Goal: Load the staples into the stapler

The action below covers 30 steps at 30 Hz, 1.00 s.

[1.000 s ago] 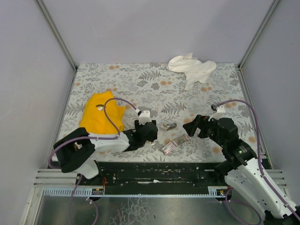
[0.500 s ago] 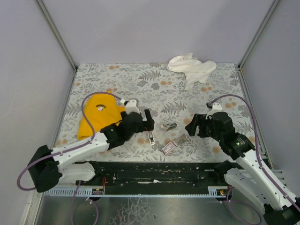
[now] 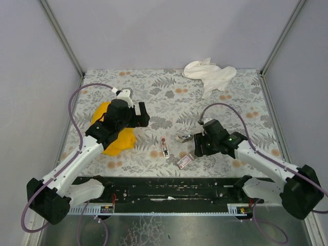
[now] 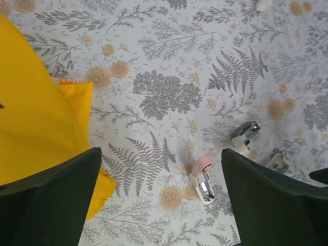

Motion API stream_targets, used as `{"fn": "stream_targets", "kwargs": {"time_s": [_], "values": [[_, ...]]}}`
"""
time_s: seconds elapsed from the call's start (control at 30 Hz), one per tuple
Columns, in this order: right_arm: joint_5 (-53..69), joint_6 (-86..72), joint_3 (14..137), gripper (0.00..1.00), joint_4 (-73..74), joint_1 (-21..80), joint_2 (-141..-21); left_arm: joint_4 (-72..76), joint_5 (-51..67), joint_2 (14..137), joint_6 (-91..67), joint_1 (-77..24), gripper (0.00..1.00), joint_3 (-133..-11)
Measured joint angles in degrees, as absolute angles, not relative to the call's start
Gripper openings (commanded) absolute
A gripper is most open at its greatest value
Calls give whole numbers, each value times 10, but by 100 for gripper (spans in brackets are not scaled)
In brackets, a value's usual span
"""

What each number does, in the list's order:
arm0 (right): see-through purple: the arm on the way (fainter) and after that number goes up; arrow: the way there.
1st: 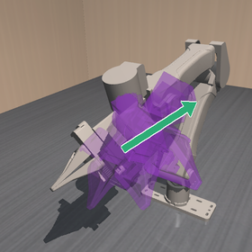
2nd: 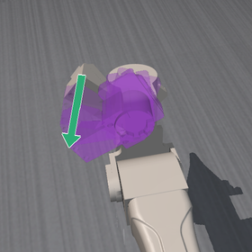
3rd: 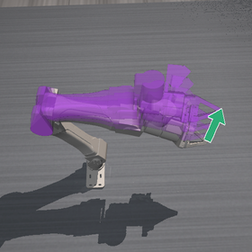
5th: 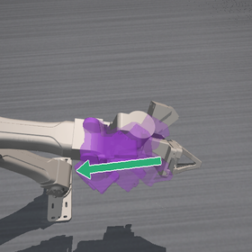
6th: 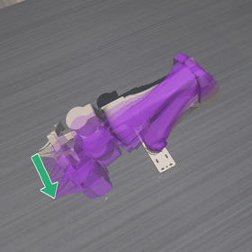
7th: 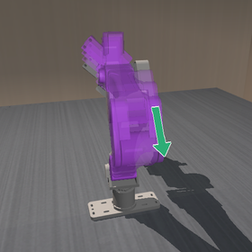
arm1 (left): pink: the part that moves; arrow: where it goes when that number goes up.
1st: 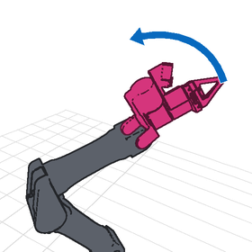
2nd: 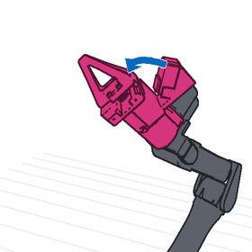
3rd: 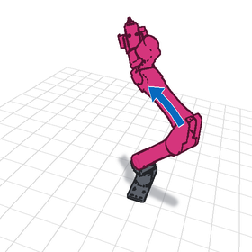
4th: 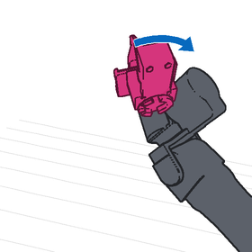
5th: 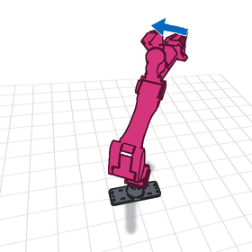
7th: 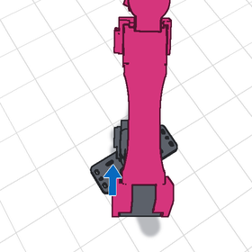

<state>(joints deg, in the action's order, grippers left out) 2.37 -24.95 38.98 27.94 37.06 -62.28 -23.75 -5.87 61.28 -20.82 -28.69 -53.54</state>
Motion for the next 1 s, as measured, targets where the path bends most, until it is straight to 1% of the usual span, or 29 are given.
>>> {"fn": "stream_targets", "kwargs": {"time_s": [0.1, 0.27, 0.57, 0.7, 1.0], "values": [[10, -235, 407, 58, 274, 384, -677, -236, -53, 611, -194, -276, 100, -525], [-13, -217, 429, 58, 265, 395, -740, -236, -52, 606, -184, -269, 100, -511], [-31, -212, 431, 52, 243, 422, -778, -236, -55, 576, -172, -265, 100, -506], [-43, -214, 431, 47, 229, 433, -795, -236, -55, 575, -172, -265, 100, -505], [-76, -215, 431, 41, 218, 449, -825, -236, -55, 575, -172, -265, 100, -504]]}}
